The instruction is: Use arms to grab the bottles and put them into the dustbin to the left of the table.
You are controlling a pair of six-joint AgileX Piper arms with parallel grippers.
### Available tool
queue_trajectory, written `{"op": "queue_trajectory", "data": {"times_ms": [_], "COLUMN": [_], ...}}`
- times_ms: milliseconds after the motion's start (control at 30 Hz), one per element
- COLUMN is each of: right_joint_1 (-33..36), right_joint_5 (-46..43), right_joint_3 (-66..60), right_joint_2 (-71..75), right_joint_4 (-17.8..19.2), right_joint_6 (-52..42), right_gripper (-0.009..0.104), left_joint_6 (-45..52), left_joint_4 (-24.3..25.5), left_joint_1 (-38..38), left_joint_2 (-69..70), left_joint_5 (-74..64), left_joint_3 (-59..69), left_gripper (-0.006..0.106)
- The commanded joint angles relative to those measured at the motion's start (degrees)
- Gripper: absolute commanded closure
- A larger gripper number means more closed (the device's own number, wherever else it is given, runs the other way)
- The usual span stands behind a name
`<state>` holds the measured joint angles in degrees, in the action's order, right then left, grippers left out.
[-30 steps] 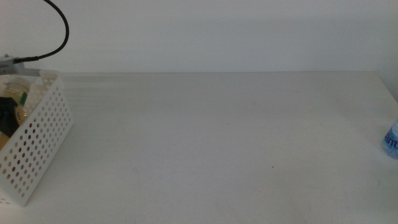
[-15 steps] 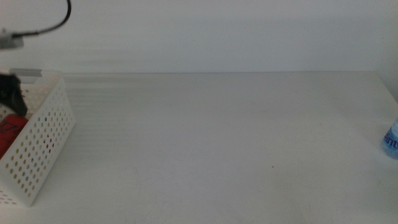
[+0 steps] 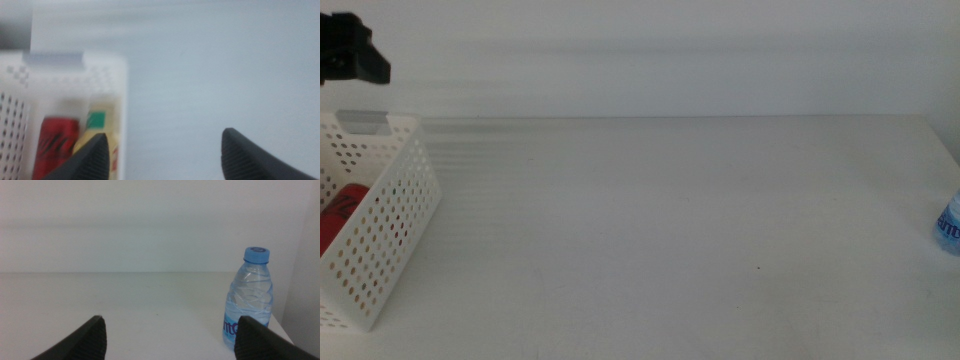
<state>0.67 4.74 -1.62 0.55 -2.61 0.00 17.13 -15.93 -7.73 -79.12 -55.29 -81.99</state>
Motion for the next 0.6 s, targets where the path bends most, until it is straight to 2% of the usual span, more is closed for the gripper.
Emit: {"op": "queue_trajectory", "data": {"times_ms": [0,267,400,567], "right_joint_1": [-0.39,-0.39,-0.39,-0.39], "right_joint_5": [-4.41,-4.41,-4.41,-4.41], "right_joint_3": [0.44,0.44,0.44,0.44], "right_joint_2": [1.57,1.57,1.57,1.57], "right_joint_4": [0.58,0.58,0.58,0.58], "right_joint_6": [-0.71,-0.71,-0.71,-0.71], "right_gripper": [0.028,0.028,0.028,0.028], "left_joint_6": [0.02,0.29,4.36,3.78], "left_joint_4": [-3.05,-7.95,-7.84,-7.21], "left_joint_1": [2.07,9.72,15.41,24.70], "left_joint_2": [6.84,17.48,21.22,25.15], "left_joint_5": [7.79,12.14,15.10,20.44], "left_joint_3": [2.56,13.84,18.05,23.72], "left_gripper": [0.038,0.048,0.048,0.048]}}
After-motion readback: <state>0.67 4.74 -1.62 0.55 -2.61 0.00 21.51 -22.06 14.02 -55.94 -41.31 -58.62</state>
